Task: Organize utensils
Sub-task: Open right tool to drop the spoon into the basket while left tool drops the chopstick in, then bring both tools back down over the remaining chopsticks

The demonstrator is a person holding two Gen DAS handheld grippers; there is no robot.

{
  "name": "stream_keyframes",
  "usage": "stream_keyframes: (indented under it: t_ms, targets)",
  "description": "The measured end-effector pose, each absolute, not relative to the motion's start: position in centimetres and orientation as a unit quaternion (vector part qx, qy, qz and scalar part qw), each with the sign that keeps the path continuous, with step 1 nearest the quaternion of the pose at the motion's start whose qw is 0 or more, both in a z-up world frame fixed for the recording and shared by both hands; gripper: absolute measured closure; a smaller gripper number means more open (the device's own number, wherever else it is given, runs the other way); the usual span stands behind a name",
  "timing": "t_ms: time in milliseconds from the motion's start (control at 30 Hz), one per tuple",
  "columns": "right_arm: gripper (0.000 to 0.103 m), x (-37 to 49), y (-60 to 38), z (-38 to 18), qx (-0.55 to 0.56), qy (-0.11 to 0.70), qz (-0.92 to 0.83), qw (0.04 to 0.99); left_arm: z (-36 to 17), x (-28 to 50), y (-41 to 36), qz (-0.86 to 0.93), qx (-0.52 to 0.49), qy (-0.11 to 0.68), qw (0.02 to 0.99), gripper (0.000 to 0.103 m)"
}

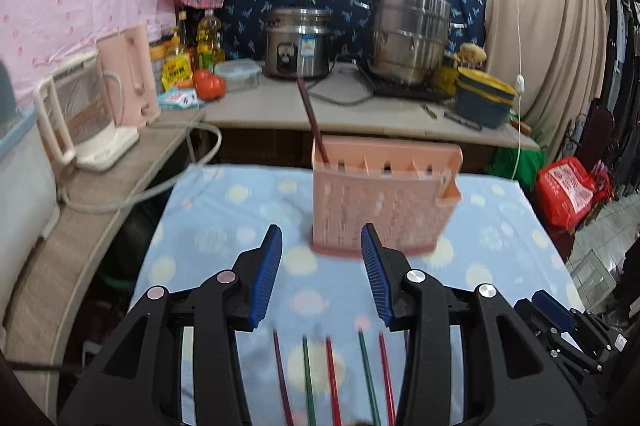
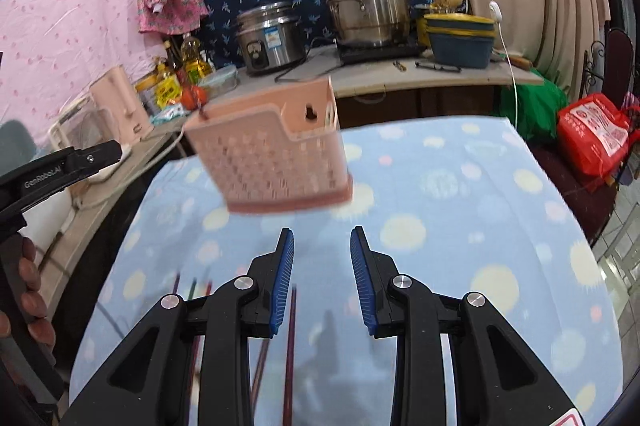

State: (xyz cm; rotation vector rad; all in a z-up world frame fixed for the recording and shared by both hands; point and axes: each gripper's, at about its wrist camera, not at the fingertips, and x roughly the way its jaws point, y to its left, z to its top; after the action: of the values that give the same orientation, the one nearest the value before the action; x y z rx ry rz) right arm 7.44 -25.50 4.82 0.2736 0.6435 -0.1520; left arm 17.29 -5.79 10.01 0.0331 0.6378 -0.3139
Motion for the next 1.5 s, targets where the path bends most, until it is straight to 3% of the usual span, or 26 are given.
stream_keyframes:
  t_ms: [600, 1500]
  targets:
    - [0.074, -3.7, -20.4, -3.6, 0.108, 0.422, -0.050, 0.899, -2.5, 3.8, -1.6, -0.135, 0.039, 0.446, 0.884, 0.064]
    - [0.074, -3.3, -18.0, -4.8, 0.075, 0.433, -0.042, 0.897, -5.0, 1.8, 0.0, -0.122, 0.023, 0.462, 0.878, 0.064]
